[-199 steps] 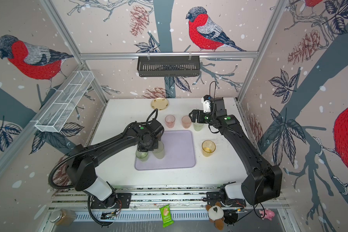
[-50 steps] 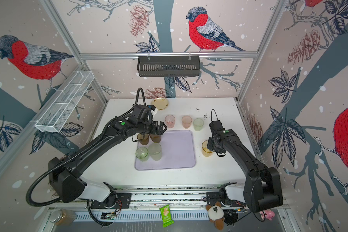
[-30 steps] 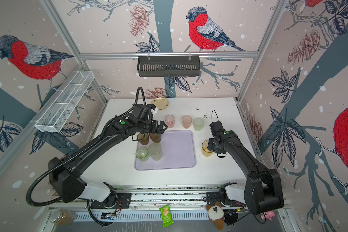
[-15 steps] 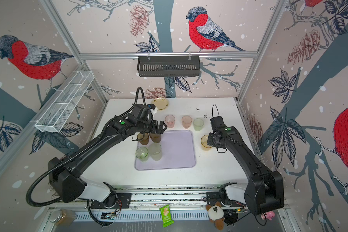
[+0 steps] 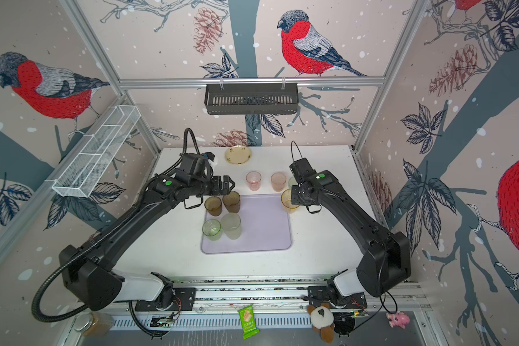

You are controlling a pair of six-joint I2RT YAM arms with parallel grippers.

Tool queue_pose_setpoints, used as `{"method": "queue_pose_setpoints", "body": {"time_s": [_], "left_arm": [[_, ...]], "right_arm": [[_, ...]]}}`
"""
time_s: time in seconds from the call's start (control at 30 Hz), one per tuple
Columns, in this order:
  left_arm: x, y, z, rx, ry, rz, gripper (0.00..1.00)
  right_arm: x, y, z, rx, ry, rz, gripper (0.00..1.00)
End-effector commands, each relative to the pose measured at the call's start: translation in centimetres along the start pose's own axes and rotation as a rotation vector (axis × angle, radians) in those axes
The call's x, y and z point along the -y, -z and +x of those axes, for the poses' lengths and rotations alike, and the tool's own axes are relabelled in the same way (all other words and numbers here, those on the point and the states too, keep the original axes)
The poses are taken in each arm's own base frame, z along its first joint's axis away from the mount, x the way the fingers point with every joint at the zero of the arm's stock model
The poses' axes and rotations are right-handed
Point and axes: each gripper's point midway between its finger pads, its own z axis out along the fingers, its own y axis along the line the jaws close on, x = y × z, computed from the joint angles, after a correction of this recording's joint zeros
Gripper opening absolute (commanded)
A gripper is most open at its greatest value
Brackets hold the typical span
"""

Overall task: Place the glasses into the tray
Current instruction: Pick up the glass from the middle-right of the table, then place the glass on the tray.

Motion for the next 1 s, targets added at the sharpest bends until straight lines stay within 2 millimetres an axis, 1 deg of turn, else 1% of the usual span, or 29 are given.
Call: {"method": "queue_pose_setpoints", "body": {"time_s": [0.0, 0.13, 0.23, 0.43, 0.6, 0.7, 0.97], "left_arm": [[-0.6, 0.6, -0.2, 0.023, 0.021, -0.015, 0.96], [-1.0, 1.0, 0.0, 0.032, 0.037, -0.028, 0.96], [-1.2, 1.3, 0.1, 0.039, 0.044, -0.038, 0.96], [-1.6, 1.8, 0.1, 0.054, 0.063, -0.056, 0.96], [-1.7, 1.5, 0.5, 0.039, 0.093, -0.043, 0.96], [-2.0, 1.5, 0.6, 0.044, 0.129, -0.032, 0.96], [-3.6, 1.9, 0.4, 0.061, 0.215, -0.012, 0.96]], "right_arm": [[-1.5, 0.1, -0.6, -0.012, 0.041, 0.011, 0.03], [-4.4, -0.3, -2.0, -0.013, 0.096, -0.021, 0.03], [-6.3, -1.2, -2.7, -0.027, 0.133, -0.046, 0.03], [-9.2, -2.7, -4.0, -0.047, 0.178, -0.095, 0.03], [-10.8, -4.0, -4.1, -0.069, 0.209, -0.113, 0.03], [-11.8, -4.8, -3.8, -0.085, 0.223, -0.121, 0.03], [-13.3, -6.8, -3.1, -0.115, 0.246, -0.115, 0.03]]}}
